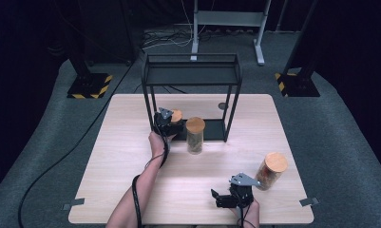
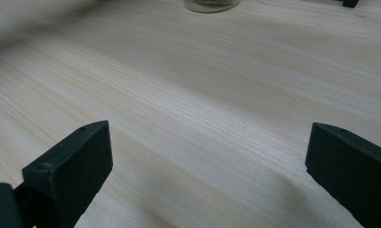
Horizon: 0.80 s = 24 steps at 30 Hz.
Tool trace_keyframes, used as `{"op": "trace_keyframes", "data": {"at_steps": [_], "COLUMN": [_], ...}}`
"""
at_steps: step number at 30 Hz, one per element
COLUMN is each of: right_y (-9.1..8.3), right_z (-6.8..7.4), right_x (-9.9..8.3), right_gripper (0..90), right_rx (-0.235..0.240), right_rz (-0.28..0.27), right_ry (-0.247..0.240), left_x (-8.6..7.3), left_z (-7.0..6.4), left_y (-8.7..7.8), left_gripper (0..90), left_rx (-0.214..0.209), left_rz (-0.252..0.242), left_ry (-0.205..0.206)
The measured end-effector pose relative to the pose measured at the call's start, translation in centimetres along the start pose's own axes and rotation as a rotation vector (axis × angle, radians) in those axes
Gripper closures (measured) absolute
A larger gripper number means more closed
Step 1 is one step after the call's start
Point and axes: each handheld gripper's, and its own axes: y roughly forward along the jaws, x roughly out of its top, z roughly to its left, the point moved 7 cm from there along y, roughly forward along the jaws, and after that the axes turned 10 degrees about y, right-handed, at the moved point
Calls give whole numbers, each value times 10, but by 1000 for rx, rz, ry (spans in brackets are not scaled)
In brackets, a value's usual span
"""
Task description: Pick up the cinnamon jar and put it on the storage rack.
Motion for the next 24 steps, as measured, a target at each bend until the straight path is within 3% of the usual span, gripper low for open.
{"op": "trace_keyframes", "data": {"at_steps": [16,24], "right_y": [0,0], "right_z": [0,0], "right_x": [0,0], "right_gripper": [10,10], "right_rx": [0,-1], "right_rz": [1,3], "right_ry": [0,-1], "left_x": [1,11], "left_z": [1,-1], "left_y": [0,-4], "left_gripper": [242,186], "left_rx": [-7,16], "left_rz": [-4,-26], "left_ry": [-14,-9]}}
